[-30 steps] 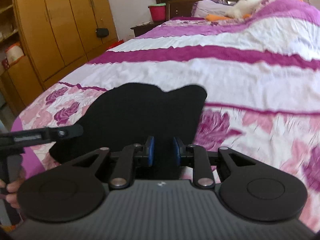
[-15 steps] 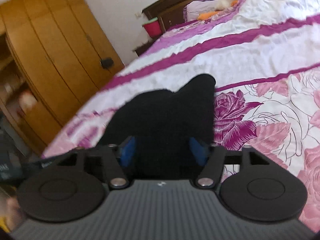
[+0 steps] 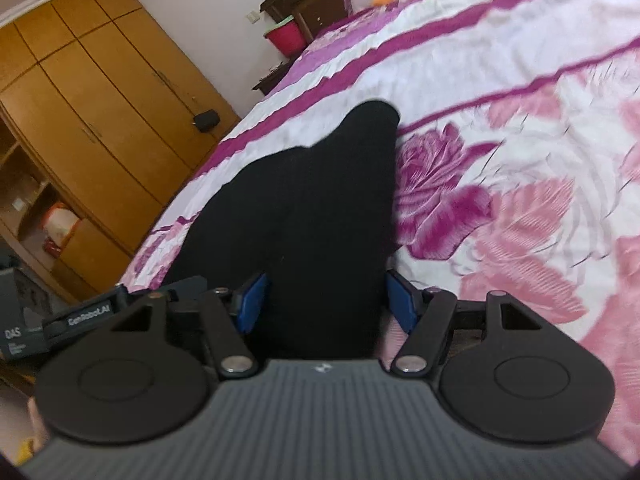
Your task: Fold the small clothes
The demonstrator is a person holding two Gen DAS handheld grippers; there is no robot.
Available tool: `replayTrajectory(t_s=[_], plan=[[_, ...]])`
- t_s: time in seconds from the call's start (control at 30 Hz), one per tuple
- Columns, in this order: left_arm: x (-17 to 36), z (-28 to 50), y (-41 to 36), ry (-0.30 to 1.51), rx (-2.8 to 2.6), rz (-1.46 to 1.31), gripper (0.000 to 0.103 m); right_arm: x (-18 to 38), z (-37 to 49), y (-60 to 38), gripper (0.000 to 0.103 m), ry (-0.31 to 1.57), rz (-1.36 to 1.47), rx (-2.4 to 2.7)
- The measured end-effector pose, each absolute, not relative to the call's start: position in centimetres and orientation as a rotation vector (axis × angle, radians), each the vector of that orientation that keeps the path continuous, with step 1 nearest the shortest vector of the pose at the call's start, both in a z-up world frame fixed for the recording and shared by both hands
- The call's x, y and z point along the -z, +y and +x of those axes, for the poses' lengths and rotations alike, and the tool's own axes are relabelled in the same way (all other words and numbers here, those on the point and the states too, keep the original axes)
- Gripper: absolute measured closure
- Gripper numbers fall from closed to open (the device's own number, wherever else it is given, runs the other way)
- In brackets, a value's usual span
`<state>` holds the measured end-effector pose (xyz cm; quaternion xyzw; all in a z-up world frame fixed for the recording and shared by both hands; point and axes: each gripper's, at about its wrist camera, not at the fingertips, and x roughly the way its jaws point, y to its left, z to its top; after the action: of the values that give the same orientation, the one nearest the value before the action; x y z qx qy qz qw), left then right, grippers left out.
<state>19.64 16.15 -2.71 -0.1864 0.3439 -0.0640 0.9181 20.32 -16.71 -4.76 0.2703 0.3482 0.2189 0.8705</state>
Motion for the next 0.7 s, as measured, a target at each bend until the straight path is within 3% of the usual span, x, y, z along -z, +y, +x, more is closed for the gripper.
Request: replayTrajectory(t_s=[0.33, 0.43, 0.5, 0.7], plan=[[4.0, 21.3, 16.0, 0.693, 0.177, -0.405, 0.015, 5.8, 21.7, -16.1, 0.033, 0.696, 0.577, -0.522], [4.2, 21.5, 16.0, 0.699, 0.249, -0.464, 0.036, 5.7, 21.8, -16.0, 0.037, 0.687, 0.585, -0.536], [4.6, 21.8, 16.1, 0.713, 0.272, -0.534, 0.045, 5.6, 21.7, -16.1, 0.047, 0.679, 0.603, -0.533], [3.7, 21.3, 16.4, 0.694, 0.287, -0.598, 0.053, 3.3, 21.2, -16.2, 0.059, 0.647, 0.604, -0.548]])
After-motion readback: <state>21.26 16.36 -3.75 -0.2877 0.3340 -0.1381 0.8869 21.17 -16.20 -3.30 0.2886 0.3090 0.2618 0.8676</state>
